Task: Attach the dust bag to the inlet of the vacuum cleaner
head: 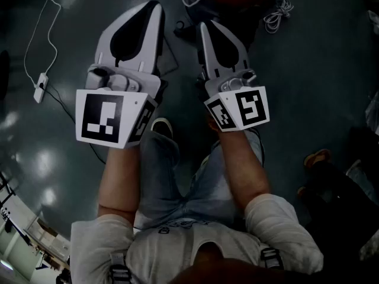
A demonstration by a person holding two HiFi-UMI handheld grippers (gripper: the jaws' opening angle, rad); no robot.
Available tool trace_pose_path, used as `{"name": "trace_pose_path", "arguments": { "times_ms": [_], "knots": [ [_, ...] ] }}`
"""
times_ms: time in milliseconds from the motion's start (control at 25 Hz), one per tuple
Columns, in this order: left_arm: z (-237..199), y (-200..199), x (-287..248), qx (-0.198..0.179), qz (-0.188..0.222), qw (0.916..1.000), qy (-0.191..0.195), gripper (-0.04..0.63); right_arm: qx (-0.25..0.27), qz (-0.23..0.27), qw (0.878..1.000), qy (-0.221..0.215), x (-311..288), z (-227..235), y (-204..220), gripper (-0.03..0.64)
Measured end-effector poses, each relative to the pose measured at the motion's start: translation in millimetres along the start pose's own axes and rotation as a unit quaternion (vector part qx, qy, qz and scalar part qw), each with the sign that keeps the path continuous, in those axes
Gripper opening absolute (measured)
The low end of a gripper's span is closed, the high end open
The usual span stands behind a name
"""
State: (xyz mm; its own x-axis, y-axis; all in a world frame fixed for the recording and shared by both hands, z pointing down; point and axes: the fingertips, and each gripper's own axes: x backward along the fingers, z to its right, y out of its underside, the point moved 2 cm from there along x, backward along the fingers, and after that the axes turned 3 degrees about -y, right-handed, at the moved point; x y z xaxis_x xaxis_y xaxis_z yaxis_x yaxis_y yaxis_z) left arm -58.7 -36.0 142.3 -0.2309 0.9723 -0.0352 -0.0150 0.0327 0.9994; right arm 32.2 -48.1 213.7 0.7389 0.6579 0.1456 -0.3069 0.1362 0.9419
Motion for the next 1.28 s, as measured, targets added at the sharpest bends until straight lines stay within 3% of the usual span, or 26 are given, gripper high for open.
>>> {"name": "trace_pose_path", "arguments": {
  "times_ms": [80, 160, 240, 320, 400, 520, 680, 840, 960, 1040, 1280],
  "knots": [
    [7, -4, -5, -0.020, 0.005, 0.9995, 0.024, 0.003, 0.042, 0.003, 0.999, 0.020, 1, -1, -24, 0.012],
    [-1, -5, -8, 0.004, 0.005, 0.9997, 0.023, 0.003, 0.086, -0.002, 0.996, 0.024, -15, -4, -52, 0.012],
    [-32, -1, -8, 0.034, -0.003, 0.9994, 0.003, 0.003, 0.126, -0.014, 0.992, -0.009, -54, -17, -77, 0.012],
    [-71, 11, -9, 0.024, -0.015, 0.9996, -0.007, 0.003, 0.173, -0.030, 0.982, -0.065, -98, -36, -83, 0.012],
    [-99, 35, -8, -0.014, -0.035, 0.9993, -0.006, 0.003, 0.224, -0.049, 0.966, -0.115, -126, -52, -62, 0.012],
    [-126, 90, -1, -0.077, -0.080, 0.9938, -0.001, 0.003, 0.289, -0.092, 0.940, -0.159, -139, -68, 3, 0.012],
    [-154, 184, 21, -0.128, -0.156, 0.9793, 0.012, 0.006, 0.324, -0.209, 0.897, -0.217, -133, -78, 118, 0.013],
    [-158, 295, 57, -0.142, -0.262, 0.9533, 0.048, 0.125, 0.341, -0.308, 0.847, -0.267, -112, -82, 228, 0.016],
    [-146, 371, 80, -0.162, -0.325, 0.9275, 0.088, 0.168, 0.357, -0.355, 0.811, -0.298, -94, -80, 299, 0.102],
    [-135, 415, 94, -0.175, -0.356, 0.9110, 0.112, 0.181, 0.366, -0.381, 0.788, -0.316, -81, -76, 340, 0.121],
    [-110, 505, 134, -0.205, -0.444, 0.8567, 0.164, 0.221, 0.366, -0.439, 0.741, -0.353, -38, -68, 431, 0.138]
  ]
}}
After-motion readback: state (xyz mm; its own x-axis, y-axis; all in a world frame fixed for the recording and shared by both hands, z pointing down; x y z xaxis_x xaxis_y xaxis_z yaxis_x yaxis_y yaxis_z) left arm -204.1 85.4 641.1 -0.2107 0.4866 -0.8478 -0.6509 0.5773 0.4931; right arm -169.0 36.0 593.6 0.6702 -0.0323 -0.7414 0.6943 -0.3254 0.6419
